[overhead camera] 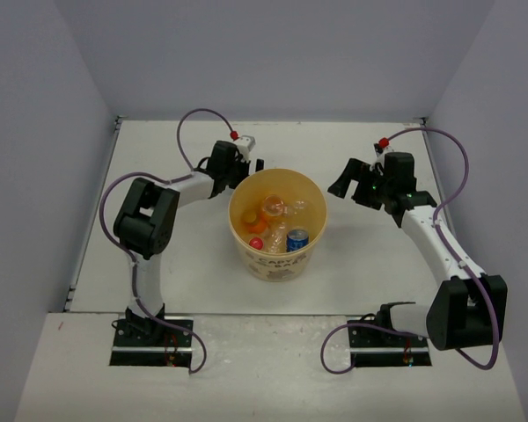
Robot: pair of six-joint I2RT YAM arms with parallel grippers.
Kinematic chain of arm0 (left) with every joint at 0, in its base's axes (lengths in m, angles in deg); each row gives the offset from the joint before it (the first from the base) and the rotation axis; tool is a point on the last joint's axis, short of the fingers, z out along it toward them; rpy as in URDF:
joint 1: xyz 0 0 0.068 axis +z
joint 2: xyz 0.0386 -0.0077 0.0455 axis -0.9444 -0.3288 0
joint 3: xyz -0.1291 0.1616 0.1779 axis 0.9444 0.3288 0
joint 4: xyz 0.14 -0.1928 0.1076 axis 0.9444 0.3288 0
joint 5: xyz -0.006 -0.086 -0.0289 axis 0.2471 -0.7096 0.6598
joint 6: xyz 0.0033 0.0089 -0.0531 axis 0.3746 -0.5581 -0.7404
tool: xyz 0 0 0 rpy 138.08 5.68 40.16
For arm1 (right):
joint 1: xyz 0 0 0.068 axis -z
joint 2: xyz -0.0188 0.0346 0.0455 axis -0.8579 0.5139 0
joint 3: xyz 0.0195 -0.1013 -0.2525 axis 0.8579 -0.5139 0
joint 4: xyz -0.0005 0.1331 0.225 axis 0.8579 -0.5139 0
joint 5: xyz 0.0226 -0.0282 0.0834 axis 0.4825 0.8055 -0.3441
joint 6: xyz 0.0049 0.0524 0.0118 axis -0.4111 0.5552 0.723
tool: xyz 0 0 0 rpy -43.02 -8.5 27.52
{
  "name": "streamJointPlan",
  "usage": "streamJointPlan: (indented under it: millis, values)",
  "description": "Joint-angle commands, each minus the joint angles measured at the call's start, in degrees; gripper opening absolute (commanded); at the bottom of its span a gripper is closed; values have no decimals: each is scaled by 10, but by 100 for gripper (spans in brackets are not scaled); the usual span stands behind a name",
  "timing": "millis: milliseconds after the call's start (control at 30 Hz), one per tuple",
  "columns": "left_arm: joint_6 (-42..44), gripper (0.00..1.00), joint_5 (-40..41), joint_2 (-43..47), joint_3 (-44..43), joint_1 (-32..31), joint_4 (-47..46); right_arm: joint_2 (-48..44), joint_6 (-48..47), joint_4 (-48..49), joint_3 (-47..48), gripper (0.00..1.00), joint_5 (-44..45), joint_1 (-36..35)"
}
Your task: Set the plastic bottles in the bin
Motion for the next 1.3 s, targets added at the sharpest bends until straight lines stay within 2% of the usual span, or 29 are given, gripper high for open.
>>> streamJointPlan:
  millis: [0,333,667,1267]
  values:
    - [-2,100,27,-9,-25,-2,9,-11,1,9,-3,99,-1,1]
    - [-16,100,37,-27,-45,-2,22,-12,1,10,-4,99,-4,2]
    - [-8,100,41,-49,-72,-2,75,-12,0,10,-3,99,-3,1]
    - [19,100,26,-27,-78,-5,82,-11,-2,10,-2,99,-2,2]
